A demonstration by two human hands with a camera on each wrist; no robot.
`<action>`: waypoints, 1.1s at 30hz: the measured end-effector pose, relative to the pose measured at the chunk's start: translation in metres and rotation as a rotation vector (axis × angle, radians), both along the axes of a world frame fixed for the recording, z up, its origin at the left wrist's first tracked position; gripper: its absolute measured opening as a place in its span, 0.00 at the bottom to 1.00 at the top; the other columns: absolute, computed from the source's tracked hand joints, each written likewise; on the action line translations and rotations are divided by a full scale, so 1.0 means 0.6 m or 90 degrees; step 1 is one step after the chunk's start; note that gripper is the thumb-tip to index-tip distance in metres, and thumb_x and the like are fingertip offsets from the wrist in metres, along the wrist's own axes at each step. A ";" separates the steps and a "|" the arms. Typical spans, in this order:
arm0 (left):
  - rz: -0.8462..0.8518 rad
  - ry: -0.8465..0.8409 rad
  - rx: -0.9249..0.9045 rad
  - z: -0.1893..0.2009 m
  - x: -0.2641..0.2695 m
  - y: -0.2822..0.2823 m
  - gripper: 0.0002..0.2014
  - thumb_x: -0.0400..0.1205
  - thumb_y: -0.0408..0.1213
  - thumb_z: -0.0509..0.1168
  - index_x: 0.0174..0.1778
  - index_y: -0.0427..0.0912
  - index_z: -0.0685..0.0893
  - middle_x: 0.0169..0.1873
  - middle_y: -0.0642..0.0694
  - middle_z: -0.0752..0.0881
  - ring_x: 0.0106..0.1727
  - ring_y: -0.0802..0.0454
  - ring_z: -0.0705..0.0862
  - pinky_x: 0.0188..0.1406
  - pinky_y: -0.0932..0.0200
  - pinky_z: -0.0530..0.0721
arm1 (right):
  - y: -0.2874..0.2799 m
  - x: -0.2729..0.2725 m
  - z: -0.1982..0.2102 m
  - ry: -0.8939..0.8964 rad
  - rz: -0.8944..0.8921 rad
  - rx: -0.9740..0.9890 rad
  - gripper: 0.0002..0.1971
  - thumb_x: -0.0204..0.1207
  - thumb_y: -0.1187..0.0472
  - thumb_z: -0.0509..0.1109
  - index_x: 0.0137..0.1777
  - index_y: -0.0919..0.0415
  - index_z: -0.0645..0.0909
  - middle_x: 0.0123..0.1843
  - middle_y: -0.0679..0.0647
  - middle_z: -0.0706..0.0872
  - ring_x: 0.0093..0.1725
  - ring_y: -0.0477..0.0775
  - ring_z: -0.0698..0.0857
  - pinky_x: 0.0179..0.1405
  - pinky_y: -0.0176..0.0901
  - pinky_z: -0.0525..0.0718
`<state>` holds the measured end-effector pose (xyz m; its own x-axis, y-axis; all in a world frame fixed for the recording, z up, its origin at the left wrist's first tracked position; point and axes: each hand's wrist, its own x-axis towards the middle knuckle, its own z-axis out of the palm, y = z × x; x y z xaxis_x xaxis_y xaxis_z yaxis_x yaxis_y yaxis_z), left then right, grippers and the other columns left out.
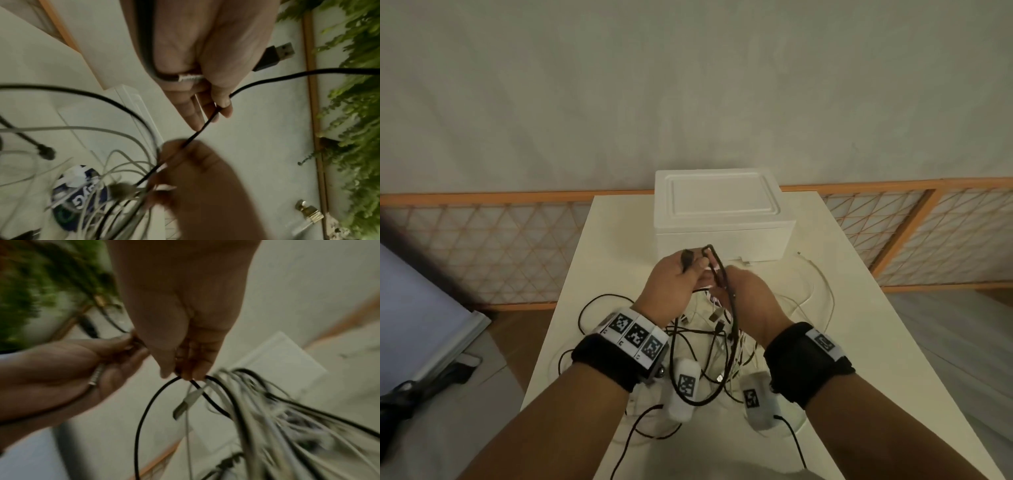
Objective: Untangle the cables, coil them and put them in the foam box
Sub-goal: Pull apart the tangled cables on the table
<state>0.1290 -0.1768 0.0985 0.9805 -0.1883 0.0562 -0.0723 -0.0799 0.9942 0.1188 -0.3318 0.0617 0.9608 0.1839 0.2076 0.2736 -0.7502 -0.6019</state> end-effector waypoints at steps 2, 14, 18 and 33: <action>0.019 -0.004 -0.036 0.010 0.002 0.004 0.11 0.87 0.30 0.58 0.46 0.42 0.86 0.44 0.45 0.89 0.46 0.50 0.89 0.56 0.51 0.87 | -0.013 0.003 -0.015 0.071 -0.006 -0.049 0.05 0.78 0.59 0.67 0.42 0.57 0.78 0.34 0.43 0.78 0.37 0.47 0.76 0.38 0.39 0.69; -0.088 0.165 -0.125 -0.043 -0.008 0.018 0.11 0.86 0.28 0.58 0.54 0.42 0.84 0.53 0.44 0.87 0.52 0.50 0.87 0.57 0.57 0.85 | 0.008 0.002 0.064 -0.027 0.030 0.136 0.06 0.75 0.69 0.68 0.41 0.58 0.82 0.39 0.46 0.80 0.42 0.36 0.78 0.42 0.21 0.70; -0.090 0.145 -0.048 -0.055 -0.018 -0.004 0.11 0.83 0.39 0.66 0.56 0.35 0.84 0.45 0.43 0.86 0.46 0.49 0.82 0.52 0.51 0.80 | 0.029 -0.009 0.091 0.034 0.019 0.257 0.11 0.76 0.68 0.66 0.38 0.51 0.79 0.36 0.46 0.83 0.36 0.41 0.80 0.40 0.35 0.78; -0.065 0.238 -0.199 0.001 -0.002 0.036 0.11 0.88 0.36 0.55 0.40 0.45 0.77 0.61 0.49 0.84 0.53 0.45 0.85 0.55 0.46 0.82 | -0.019 -0.022 -0.035 -0.017 -0.053 -0.070 0.07 0.73 0.63 0.62 0.47 0.59 0.82 0.45 0.52 0.84 0.46 0.54 0.82 0.43 0.42 0.78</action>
